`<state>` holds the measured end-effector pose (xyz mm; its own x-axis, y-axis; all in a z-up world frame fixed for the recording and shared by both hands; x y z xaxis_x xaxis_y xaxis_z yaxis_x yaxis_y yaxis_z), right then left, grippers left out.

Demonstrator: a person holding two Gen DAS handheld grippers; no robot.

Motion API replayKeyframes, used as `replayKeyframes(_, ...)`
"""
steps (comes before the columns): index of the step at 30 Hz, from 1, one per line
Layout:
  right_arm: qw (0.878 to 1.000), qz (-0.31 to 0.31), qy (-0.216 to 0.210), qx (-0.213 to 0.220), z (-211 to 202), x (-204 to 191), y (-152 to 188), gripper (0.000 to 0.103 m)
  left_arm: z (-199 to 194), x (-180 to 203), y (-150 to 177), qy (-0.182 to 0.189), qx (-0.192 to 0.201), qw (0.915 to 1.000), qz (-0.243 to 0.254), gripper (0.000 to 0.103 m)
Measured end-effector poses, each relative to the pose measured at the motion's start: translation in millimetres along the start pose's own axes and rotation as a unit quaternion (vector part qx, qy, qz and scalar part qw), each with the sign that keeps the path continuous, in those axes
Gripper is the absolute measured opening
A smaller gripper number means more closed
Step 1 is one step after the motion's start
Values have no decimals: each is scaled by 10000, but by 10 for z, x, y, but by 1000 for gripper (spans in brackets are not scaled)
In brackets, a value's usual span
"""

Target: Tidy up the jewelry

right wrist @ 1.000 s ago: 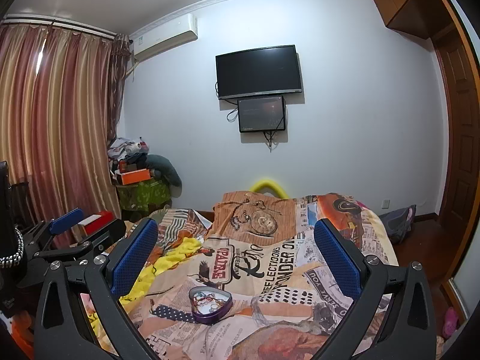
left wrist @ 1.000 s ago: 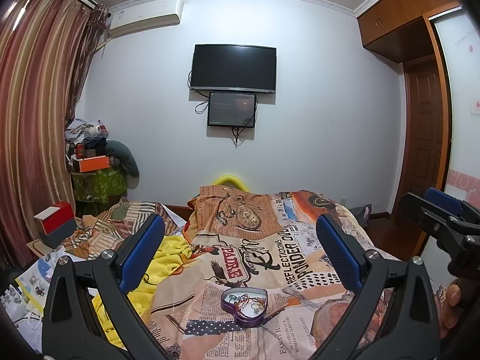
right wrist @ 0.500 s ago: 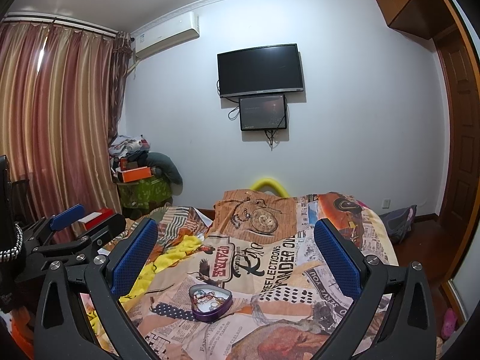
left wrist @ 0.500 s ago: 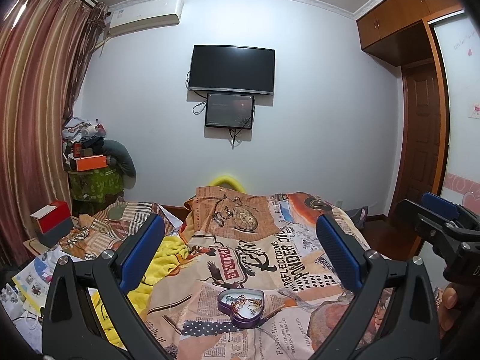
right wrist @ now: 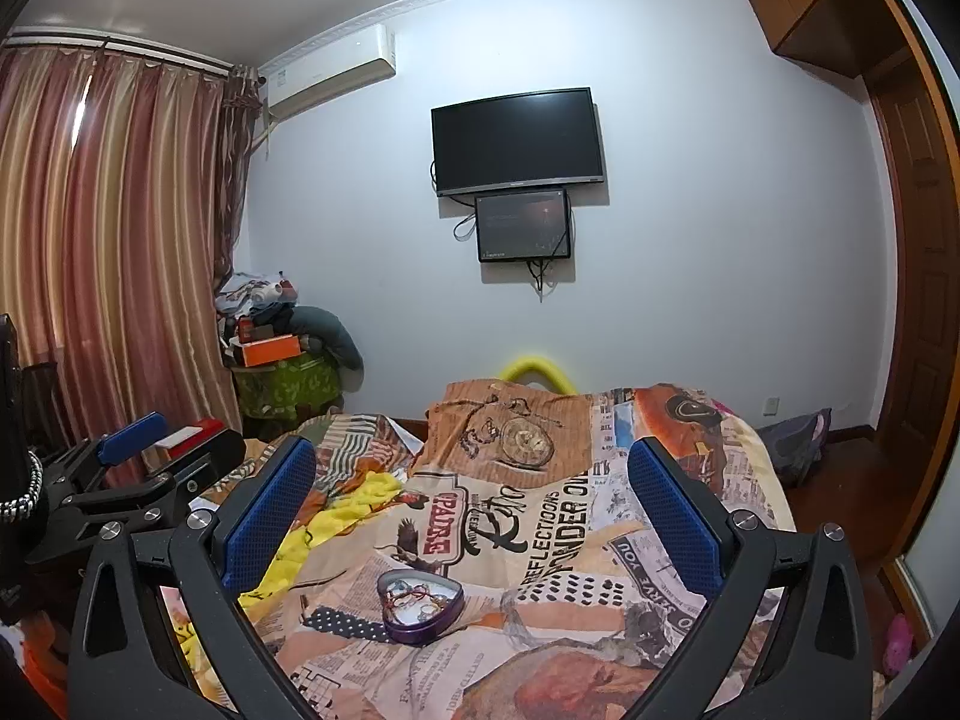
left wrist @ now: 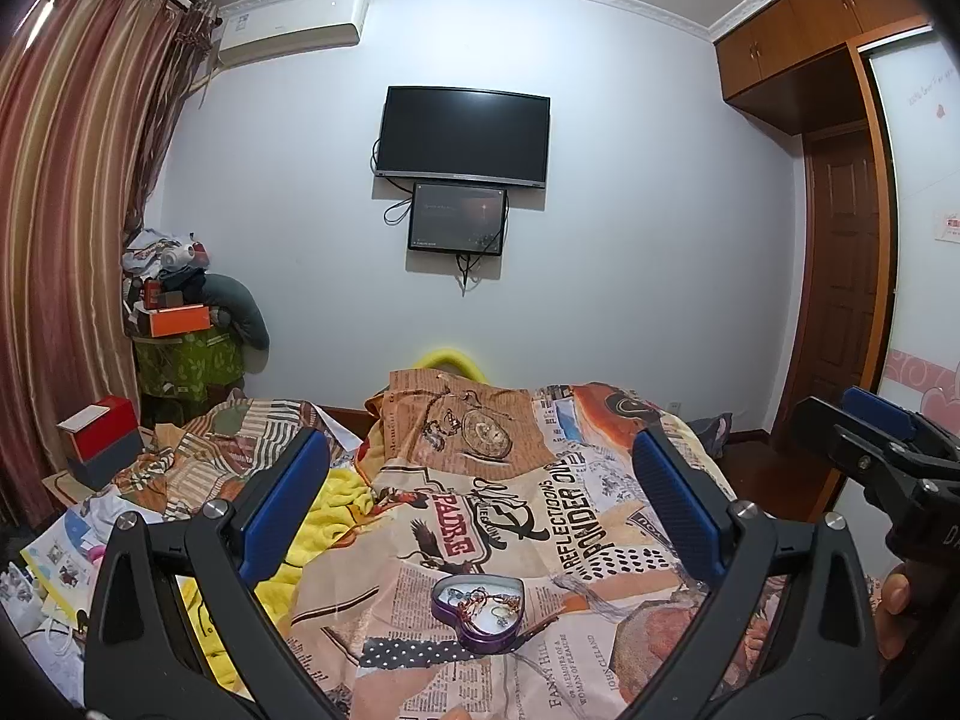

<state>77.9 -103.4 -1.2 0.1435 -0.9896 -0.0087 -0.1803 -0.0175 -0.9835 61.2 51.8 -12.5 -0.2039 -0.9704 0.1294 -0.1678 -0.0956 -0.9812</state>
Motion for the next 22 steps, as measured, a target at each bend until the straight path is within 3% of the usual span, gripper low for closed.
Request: replayKeyframes(22,9999,50,5,-102,46,-4,36,103,27,-20,37,7,-30,10000,37,101)
Point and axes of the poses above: each gripper's, at about its wrist camera, not at the fingertips, and z roughly the way its jaws point, x to its right, y to its underside, the point moved 7 cm from there along z, roughly the way its jaws point, and after that the axes turned 15 degrees about y, right-handed, at the moved point
